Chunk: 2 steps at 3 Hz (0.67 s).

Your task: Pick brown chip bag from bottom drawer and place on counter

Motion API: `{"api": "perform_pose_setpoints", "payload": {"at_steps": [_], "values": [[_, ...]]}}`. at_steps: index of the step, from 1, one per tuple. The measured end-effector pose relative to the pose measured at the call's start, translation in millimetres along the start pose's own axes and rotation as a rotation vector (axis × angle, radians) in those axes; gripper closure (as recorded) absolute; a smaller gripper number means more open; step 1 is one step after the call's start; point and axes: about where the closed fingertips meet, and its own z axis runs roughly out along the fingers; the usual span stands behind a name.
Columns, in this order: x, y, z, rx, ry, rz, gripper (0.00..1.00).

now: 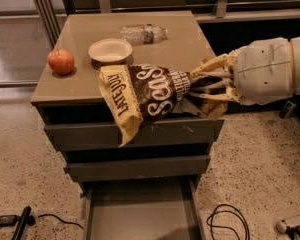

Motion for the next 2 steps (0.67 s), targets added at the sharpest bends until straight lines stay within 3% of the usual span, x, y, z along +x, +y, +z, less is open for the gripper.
{"api": "perform_pose_setpoints", "payload": {"at_steps": [2], "values": [[50.4,-51.4,38.5,-0.028,0.011,0.007,1.0]]}}
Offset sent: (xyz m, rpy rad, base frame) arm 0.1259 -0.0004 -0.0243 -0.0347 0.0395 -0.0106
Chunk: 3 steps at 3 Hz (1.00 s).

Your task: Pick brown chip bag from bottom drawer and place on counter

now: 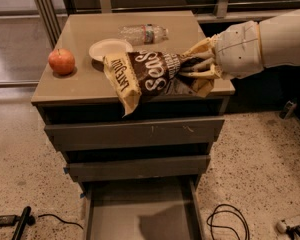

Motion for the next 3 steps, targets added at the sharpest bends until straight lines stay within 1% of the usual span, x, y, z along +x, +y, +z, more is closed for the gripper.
{"api": "perform_pose_setpoints", "payload": {"at_steps": [1,2,3], "values": [[26.4,-24.1,7.6,-0.001,0.028,0.011,1.0],[53.9,-64.0,17.7,0.027,0.078,0.033,1.0],[64.6,-75.3,13.8,0.147,0.22,0.113,1.0]]}}
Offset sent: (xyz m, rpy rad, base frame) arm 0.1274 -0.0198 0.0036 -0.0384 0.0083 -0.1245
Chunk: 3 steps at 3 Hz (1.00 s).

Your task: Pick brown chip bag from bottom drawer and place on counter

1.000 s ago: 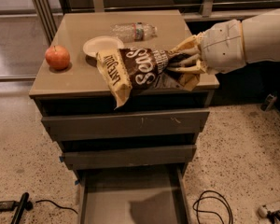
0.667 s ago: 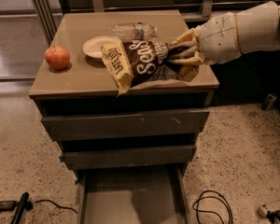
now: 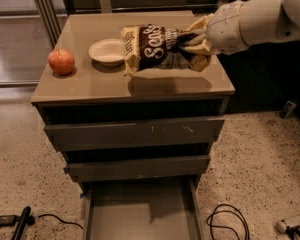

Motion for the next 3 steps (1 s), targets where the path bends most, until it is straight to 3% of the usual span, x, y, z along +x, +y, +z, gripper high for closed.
{"api": "perform_pose_setpoints", "payload": {"at_steps": [1,2,3], "values": [[9.7,-4.8,2.4,0.111,0.063,0.035,1.0],[27.6,-11.3,4.5,0.228,0.11,0.032,1.0],[27.5,-11.3,4.5,0.228,0.11,0.032,1.0]]}}
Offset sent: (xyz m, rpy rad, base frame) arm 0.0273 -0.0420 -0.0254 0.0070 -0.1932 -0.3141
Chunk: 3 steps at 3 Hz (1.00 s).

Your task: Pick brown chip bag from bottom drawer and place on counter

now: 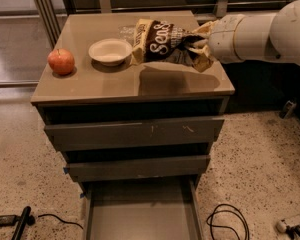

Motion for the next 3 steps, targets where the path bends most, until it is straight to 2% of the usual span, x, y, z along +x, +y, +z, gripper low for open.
{"api": "perform_pose_setpoints", "payload": {"at_steps": [2,3], "values": [[16.0,4.6,25.4,-0.022,0.051,-0.013,1.0],[38.1,5.2,41.0,-0.022,0.1,-0.006,1.0]]}}
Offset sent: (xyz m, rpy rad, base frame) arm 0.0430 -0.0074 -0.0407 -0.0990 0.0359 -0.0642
